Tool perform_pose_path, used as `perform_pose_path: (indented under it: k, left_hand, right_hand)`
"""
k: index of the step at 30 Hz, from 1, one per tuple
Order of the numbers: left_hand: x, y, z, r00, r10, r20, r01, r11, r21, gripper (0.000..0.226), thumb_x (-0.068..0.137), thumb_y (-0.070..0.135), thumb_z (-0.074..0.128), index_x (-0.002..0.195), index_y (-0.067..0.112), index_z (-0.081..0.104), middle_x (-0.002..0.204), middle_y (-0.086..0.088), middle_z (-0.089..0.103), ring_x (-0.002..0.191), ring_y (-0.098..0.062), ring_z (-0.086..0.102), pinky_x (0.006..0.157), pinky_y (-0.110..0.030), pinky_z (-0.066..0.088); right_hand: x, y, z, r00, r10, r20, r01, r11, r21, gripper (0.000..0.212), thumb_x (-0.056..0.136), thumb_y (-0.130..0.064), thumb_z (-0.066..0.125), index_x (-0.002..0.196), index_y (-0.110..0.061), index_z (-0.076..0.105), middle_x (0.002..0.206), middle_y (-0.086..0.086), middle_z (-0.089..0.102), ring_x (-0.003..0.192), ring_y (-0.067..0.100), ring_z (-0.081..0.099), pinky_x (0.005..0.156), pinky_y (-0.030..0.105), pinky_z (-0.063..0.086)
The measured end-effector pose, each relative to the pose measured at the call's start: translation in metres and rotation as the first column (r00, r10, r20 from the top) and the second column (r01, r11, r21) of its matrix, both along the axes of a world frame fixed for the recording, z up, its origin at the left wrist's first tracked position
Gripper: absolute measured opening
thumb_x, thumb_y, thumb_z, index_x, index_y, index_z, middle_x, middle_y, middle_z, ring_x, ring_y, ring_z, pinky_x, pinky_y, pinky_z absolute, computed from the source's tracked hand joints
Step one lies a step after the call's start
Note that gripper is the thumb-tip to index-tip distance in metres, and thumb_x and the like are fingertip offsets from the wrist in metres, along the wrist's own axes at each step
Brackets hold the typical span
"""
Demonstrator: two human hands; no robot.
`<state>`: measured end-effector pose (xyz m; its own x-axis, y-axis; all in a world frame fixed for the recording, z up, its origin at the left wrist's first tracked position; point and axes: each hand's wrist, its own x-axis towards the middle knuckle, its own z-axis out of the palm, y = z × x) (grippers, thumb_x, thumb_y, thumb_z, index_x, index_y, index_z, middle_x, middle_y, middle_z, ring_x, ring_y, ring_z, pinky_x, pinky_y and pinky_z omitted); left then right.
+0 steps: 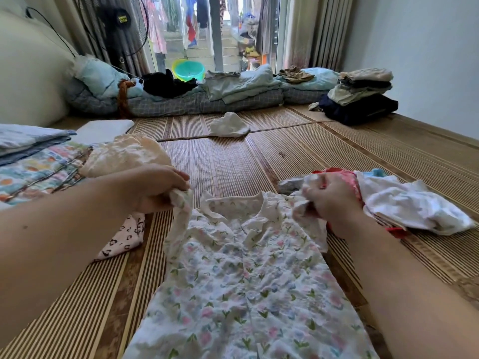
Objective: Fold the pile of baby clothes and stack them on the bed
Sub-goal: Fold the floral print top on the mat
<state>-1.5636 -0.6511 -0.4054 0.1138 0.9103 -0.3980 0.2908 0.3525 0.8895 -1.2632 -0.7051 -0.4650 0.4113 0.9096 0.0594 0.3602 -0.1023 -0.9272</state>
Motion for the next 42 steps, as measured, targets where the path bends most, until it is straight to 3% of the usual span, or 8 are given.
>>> perform_pose_path:
  k: [6, 10, 13, 16, 23, 28, 31, 42]
  left_hand:
    - [0.036, 0.006, -0.007, 0.998, -0.055, -0.023, 0.054, 0.998, -0.043, 0.019, 0.091, -0.006, 0.051, 0.097, 0.011, 0.059, 0.095, -0.014, 0.058, 0.063, -0.016, 0.053, 0.046, -0.019, 0.050]
    - [0.053, 0.005, -0.010, 0.993, -0.102, -0.063, 0.099, 0.994, -0.048, 0.020, 0.090, -0.007, 0.051, 0.094, 0.010, 0.060, 0.079, -0.011, 0.058, 0.050, -0.013, 0.053, 0.042, -0.017, 0.050]
    - [0.066, 0.008, -0.013, 0.989, -0.129, -0.071, 0.125, 0.990, -0.058, 0.019, 0.090, -0.006, 0.052, 0.091, 0.011, 0.060, 0.071, -0.009, 0.055, 0.043, -0.011, 0.052, 0.043, -0.017, 0.048]
    - [0.082, 0.012, -0.016, 0.984, -0.155, -0.089, 0.149, 0.986, -0.074, 0.014, 0.090, -0.003, 0.054, 0.093, 0.008, 0.061, 0.069, -0.009, 0.055, 0.043, -0.011, 0.052, 0.043, -0.018, 0.048]
    - [0.102, 0.020, -0.030, 0.905, -0.422, 0.058, 0.419, 0.859, -0.294, 0.059, 0.078, 0.033, 0.066, 0.131, 0.016, 0.046, 0.130, -0.017, 0.050, 0.087, -0.028, 0.066, 0.066, -0.030, 0.057]
    - [0.072, 0.046, -0.069, 0.775, -0.064, -0.629, 0.264, 0.937, 0.230, 0.022, 0.088, 0.036, 0.065, 0.096, 0.016, 0.062, 0.097, -0.007, 0.064, 0.078, -0.019, 0.058, 0.065, -0.031, 0.048]
    - [0.045, 0.059, -0.086, 0.676, 0.120, -0.727, 0.238, 0.898, 0.370, 0.030, 0.086, 0.042, 0.066, 0.104, 0.018, 0.061, 0.097, -0.002, 0.063, 0.086, -0.019, 0.059, 0.069, -0.031, 0.048]
    - [0.086, 0.045, -0.084, 0.904, -0.385, -0.188, 0.427, 0.840, 0.334, 0.035, 0.090, -0.011, 0.047, 0.092, 0.020, 0.062, 0.088, -0.006, 0.063, 0.083, -0.018, 0.062, 0.076, -0.028, 0.053]
  right_hand:
    - [-0.047, 0.014, -0.019, 0.809, 0.400, -0.430, -0.485, 0.869, -0.103, 0.035, 0.096, -0.008, 0.054, 0.126, -0.024, 0.049, 0.113, 0.013, 0.068, 0.094, 0.024, 0.068, 0.078, 0.032, 0.052]
    - [-0.018, 0.019, -0.035, 0.930, 0.306, 0.205, -0.262, 0.941, -0.215, 0.032, 0.096, -0.014, 0.050, 0.125, -0.019, 0.062, 0.116, 0.005, 0.068, 0.089, 0.018, 0.064, 0.074, 0.029, 0.048]
    - [-0.015, 0.008, -0.058, 0.653, 0.513, 0.558, -0.268, 0.845, -0.463, 0.035, 0.098, -0.027, 0.045, 0.131, -0.029, 0.056, 0.141, 0.005, 0.052, 0.129, 0.025, 0.046, 0.105, 0.036, 0.038]
    - [-0.026, 0.004, -0.076, 0.469, 0.727, 0.502, -0.272, 0.659, -0.701, 0.054, 0.095, -0.052, 0.041, 0.146, -0.045, 0.025, 0.162, 0.002, 0.006, 0.148, 0.030, -0.003, 0.114, 0.059, 0.005]
    - [-0.008, 0.011, -0.067, 0.798, 0.387, 0.463, -0.227, 0.904, -0.363, 0.036, 0.096, -0.030, 0.043, 0.130, -0.030, 0.056, 0.140, -0.005, 0.052, 0.130, 0.020, 0.045, 0.114, 0.052, 0.022]
    - [-0.002, 0.008, -0.064, 0.836, 0.254, 0.486, -0.158, 0.960, -0.229, 0.045, 0.087, -0.026, 0.052, 0.131, -0.018, 0.056, 0.133, 0.006, 0.058, 0.123, 0.022, 0.051, 0.104, 0.031, 0.038]
    - [-0.003, 0.021, -0.052, 0.822, 0.243, 0.516, -0.169, 0.968, -0.186, 0.047, 0.089, -0.021, 0.058, 0.135, -0.017, 0.051, 0.136, 0.006, 0.054, 0.127, 0.021, 0.046, 0.104, 0.028, 0.034]
    - [-0.055, 0.071, -0.039, 0.781, 0.565, 0.265, -0.414, 0.786, -0.459, 0.069, 0.077, -0.058, 0.068, 0.131, -0.017, 0.053, 0.123, 0.004, 0.059, 0.112, 0.020, 0.056, 0.091, 0.031, 0.045]
